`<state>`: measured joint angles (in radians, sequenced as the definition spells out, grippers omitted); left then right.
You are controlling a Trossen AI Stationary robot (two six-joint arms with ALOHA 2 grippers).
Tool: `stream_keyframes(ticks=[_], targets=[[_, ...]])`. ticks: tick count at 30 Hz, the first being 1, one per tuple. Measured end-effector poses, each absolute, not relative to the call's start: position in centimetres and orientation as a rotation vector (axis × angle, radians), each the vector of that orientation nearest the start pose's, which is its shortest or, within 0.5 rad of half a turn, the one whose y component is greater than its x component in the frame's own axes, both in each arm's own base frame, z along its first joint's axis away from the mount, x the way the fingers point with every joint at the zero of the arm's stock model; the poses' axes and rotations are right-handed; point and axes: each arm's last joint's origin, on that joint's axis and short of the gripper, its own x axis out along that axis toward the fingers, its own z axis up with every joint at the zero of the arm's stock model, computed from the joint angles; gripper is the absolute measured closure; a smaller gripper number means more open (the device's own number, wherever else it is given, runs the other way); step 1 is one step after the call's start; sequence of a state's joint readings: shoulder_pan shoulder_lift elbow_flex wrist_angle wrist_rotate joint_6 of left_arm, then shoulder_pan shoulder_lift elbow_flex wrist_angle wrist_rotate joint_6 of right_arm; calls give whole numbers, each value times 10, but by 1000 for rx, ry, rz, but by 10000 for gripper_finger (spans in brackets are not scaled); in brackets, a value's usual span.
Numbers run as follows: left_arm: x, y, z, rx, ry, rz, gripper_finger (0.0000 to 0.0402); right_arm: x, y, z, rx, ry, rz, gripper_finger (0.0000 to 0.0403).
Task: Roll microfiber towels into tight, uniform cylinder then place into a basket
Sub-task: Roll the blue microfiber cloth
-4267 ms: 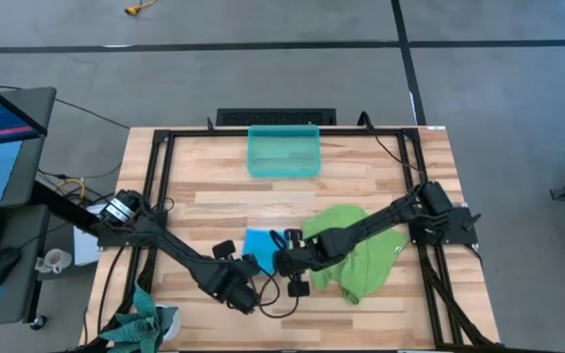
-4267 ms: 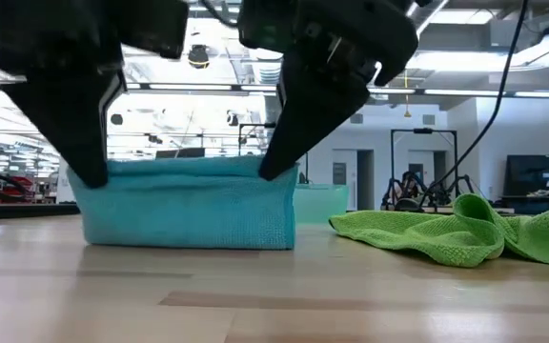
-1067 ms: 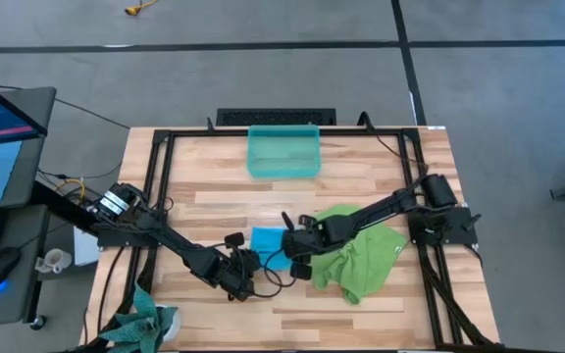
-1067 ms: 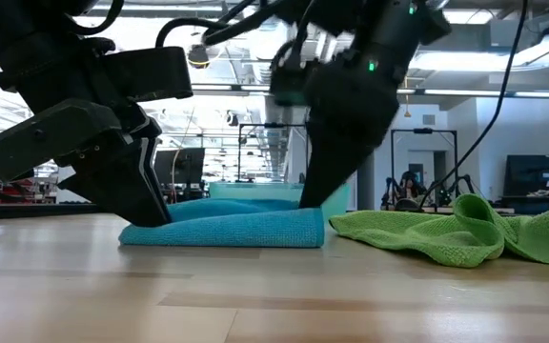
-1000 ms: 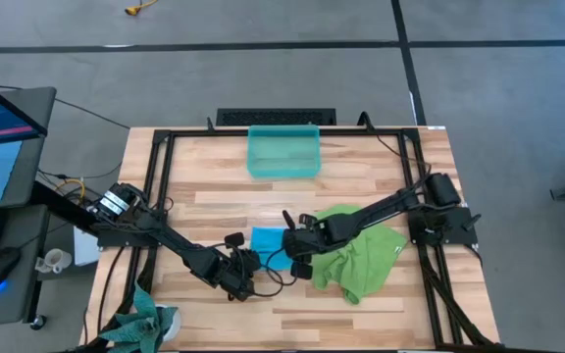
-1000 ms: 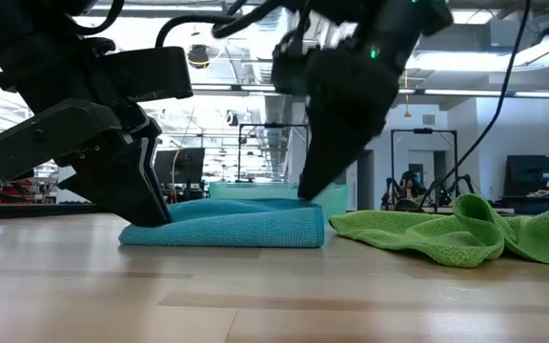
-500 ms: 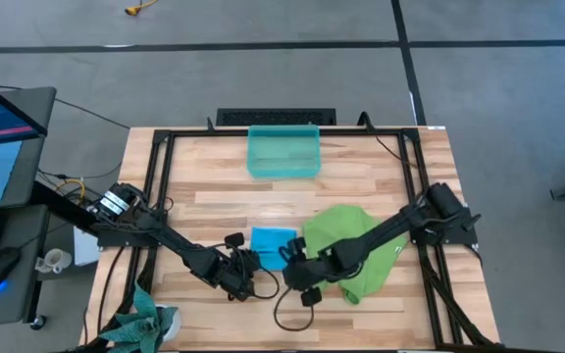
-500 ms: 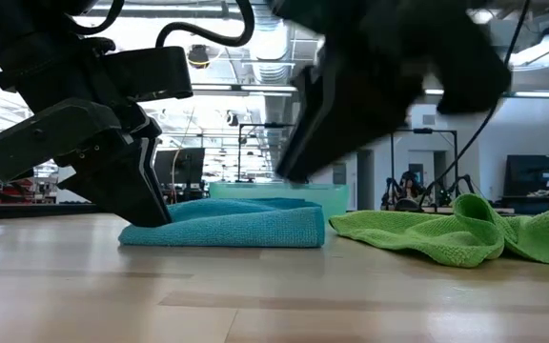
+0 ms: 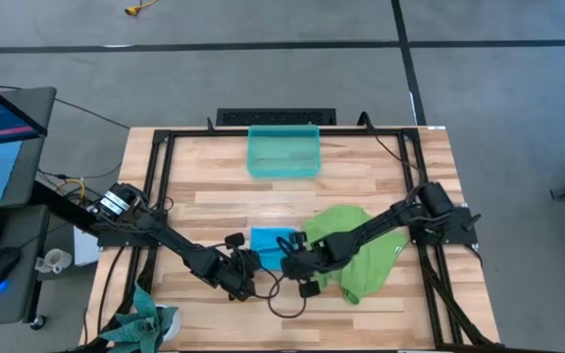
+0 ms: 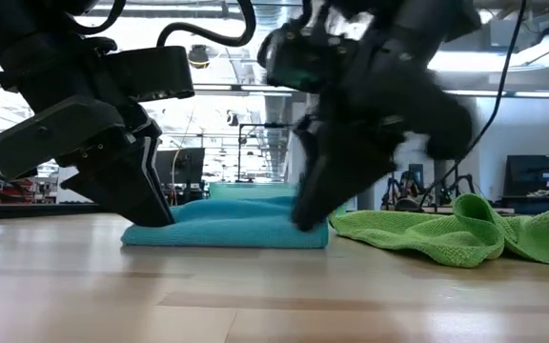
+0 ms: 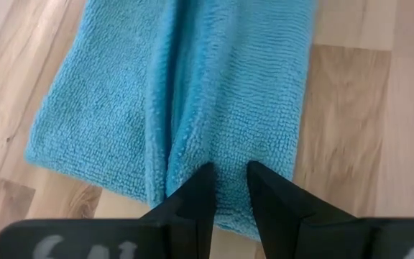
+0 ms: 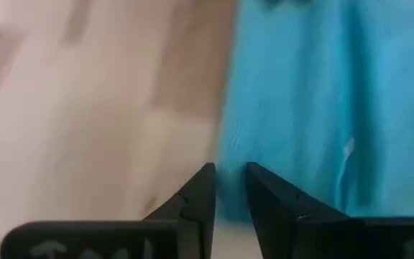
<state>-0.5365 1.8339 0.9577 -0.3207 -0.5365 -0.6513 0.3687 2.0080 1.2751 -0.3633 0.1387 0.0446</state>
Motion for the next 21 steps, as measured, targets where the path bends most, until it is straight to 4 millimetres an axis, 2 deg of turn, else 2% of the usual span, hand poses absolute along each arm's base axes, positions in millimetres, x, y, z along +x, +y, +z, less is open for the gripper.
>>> stream_keyframes(ticks=[4, 8, 11, 13, 17, 21], targets=[[287, -154, 122, -52, 943, 358, 324, 370, 140, 145, -221, 1062, 159, 305], [288, -154, 122, -89, 935, 376, 324, 377, 141, 164, -208, 920, 159, 305], [287, -154, 122, -87, 938, 375, 324, 383, 140, 169, -212, 843, 119, 305], [287, -154, 122, -88, 941, 374, 324, 384, 136, 169, -220, 842, 111, 305], [287, -154, 122, -87, 943, 373, 324, 388, 127, 152, -212, 904, 84, 305], [287, -154, 122, -78, 945, 369, 324, 393, 121, 144, -189, 919, 63, 305]])
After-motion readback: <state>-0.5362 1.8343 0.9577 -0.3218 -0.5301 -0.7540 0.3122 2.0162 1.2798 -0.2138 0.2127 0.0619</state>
